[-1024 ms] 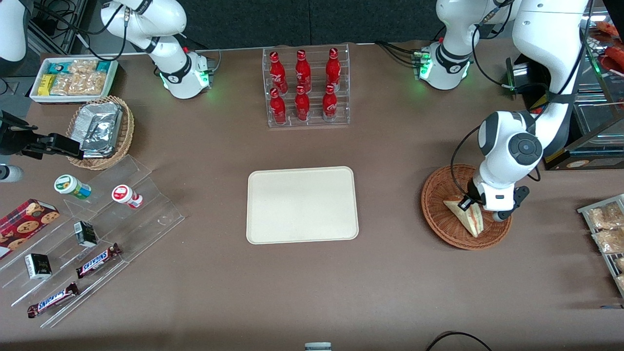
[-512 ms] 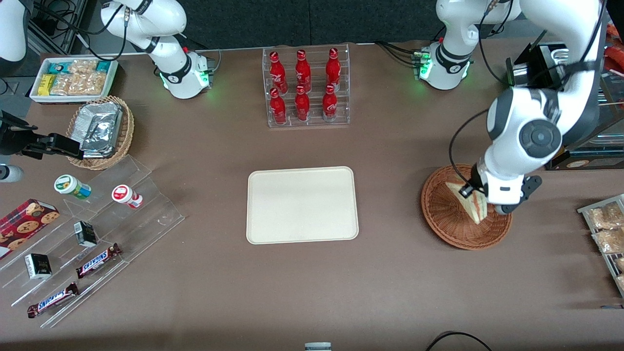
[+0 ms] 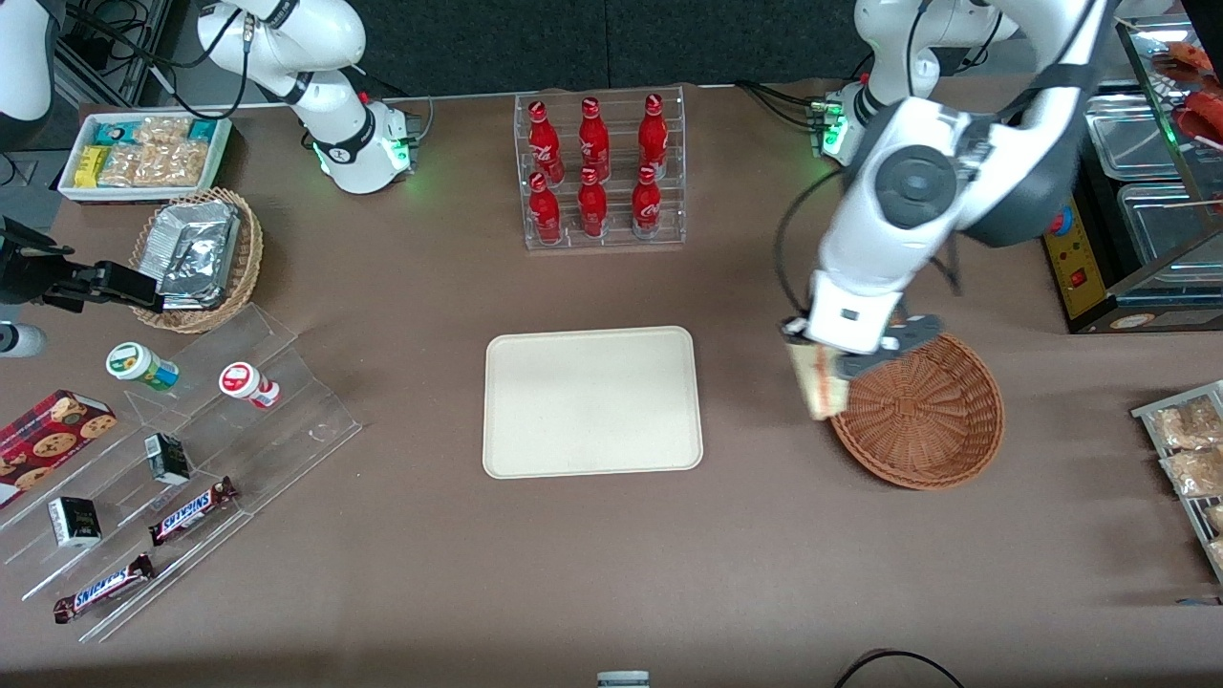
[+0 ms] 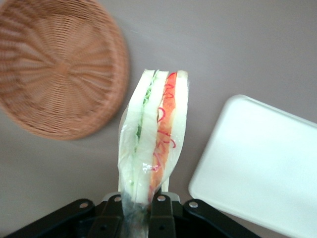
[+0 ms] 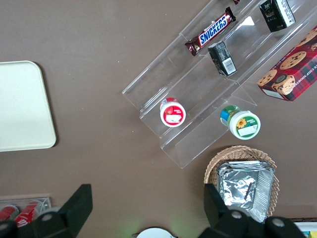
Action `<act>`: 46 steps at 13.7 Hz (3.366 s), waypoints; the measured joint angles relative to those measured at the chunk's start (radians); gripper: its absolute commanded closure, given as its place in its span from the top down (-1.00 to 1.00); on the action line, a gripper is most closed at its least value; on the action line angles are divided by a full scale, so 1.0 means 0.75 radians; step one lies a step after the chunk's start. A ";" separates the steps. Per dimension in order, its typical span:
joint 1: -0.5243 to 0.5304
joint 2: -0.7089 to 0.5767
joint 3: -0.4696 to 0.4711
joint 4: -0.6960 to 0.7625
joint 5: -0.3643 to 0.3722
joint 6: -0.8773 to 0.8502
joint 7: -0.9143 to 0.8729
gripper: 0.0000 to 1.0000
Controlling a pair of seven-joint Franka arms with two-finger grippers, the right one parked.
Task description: Place sandwich from basket to tray
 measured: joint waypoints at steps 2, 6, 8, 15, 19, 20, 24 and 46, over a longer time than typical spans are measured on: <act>-0.072 0.115 -0.058 0.110 0.070 0.000 -0.045 -1.00; -0.274 0.404 -0.063 0.329 0.154 0.011 -0.137 -1.00; -0.341 0.524 -0.063 0.432 0.161 0.034 -0.145 -1.00; -0.489 0.721 -0.057 0.493 0.280 0.170 -0.251 -1.00; -0.540 0.807 -0.057 0.495 0.364 0.218 -0.352 -1.00; -0.541 0.818 -0.056 0.496 0.370 0.236 -0.356 -1.00; -0.541 0.840 -0.050 0.498 0.372 0.252 -0.356 -0.94; -0.214 0.370 -0.014 0.704 0.313 -0.318 -0.347 0.98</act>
